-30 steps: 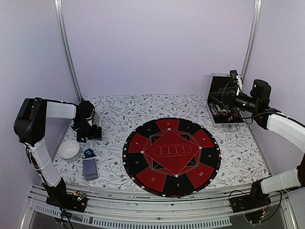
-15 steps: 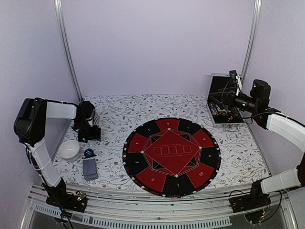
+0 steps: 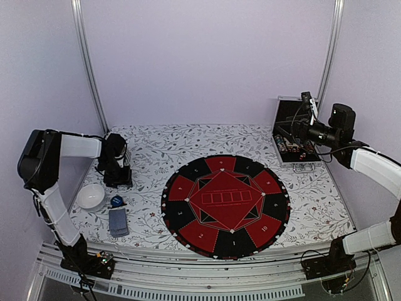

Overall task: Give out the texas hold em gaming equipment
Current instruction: Pick up the dealer button from the center of the board, then pass from the left arm to the right

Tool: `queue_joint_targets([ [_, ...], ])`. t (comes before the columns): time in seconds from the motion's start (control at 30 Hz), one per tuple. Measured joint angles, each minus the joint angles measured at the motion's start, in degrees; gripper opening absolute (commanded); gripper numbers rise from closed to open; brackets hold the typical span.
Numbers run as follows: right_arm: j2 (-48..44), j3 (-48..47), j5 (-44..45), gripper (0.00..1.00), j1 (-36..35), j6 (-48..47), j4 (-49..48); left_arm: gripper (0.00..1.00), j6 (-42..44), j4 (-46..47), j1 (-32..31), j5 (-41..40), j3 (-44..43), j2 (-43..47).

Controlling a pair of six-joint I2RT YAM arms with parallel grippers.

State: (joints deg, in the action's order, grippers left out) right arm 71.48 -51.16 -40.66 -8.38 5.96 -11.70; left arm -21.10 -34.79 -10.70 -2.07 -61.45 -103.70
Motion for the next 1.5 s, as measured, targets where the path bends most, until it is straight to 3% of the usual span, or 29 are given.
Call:
queue_joint_targets([
  [0.3,0.0,-2.1,1.1,1.0,0.0,3.8,2.3,0.48,2.1,-4.6,-6.5,-2.6,-1.4,2.6],
  [0.47,1.4,-4.7,1.1,0.93,-2.2,11.0,3.1,0.49,9.7,-5.4,-20.5,-6.5,-9.1,7.7],
  [0.63,9.3,-9.4,-0.1,0.8,-11.1,16.8,5.6,0.49,19.6,-1.7,-36.8,-8.0,-13.0,12.1],
  [0.77,17.0,-13.1,-3.2,0.71,-17.6,19.2,7.4,0.49,25.4,0.5,-43.0,-9.6,-13.0,12.7],
  [1.2,33.5,-24.4,-13.4,0.59,-29.6,23.0,7.9,0.5,34.6,9.2,-47.9,-15.3,-11.6,13.3],
  [1.37,36.8,-26.5,-14.3,0.48,-30.4,23.7,7.7,0.5,35.1,9.5,-48.0,-16.5,-11.6,13.3],
  [1.5,38.6,-26.6,-14.8,0.31,-30.6,23.9,7.8,0.5,35.1,9.6,-48.0,-16.9,-11.6,13.3],
])
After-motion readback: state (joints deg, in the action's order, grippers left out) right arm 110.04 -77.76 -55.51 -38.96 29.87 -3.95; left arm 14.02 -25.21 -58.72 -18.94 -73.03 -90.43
